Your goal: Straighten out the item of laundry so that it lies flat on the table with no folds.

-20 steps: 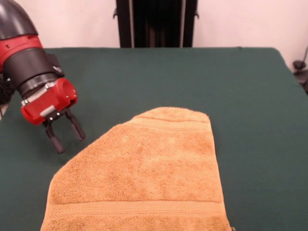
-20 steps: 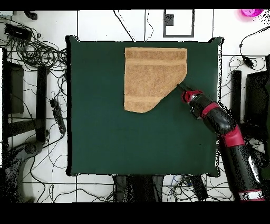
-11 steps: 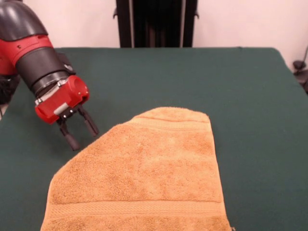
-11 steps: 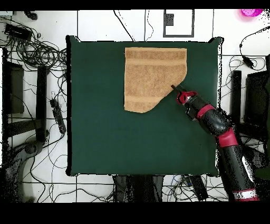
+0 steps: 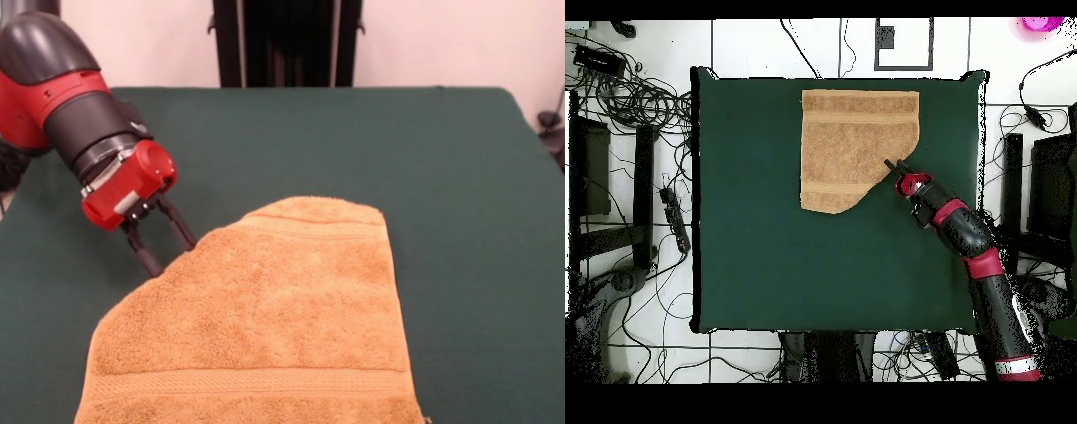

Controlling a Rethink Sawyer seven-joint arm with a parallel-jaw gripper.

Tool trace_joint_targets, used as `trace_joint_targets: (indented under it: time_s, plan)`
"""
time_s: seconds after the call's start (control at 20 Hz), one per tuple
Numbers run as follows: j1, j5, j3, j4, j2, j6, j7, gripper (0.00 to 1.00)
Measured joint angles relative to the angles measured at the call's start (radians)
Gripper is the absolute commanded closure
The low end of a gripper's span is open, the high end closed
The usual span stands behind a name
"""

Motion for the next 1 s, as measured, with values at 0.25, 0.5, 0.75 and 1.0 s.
trace_joint_targets:
  time_s: [0.25, 0.5, 0.75, 1.0]
  plan:
    - [-0.008, -0.001, 0.001, -0.001, 0.031, 0.0, 0.0, 0.0]
    - [-0.004, -0.001, 0.001, -0.002, 0.033, 0.0, 0.0, 0.0]
    - [0.006, -0.001, 0.001, -0.002, 0.01, 0.0, 0.0, 0.0]
    - [0.027, -0.002, -0.006, -0.002, -0.046, 0.0, 0.0, 0.0]
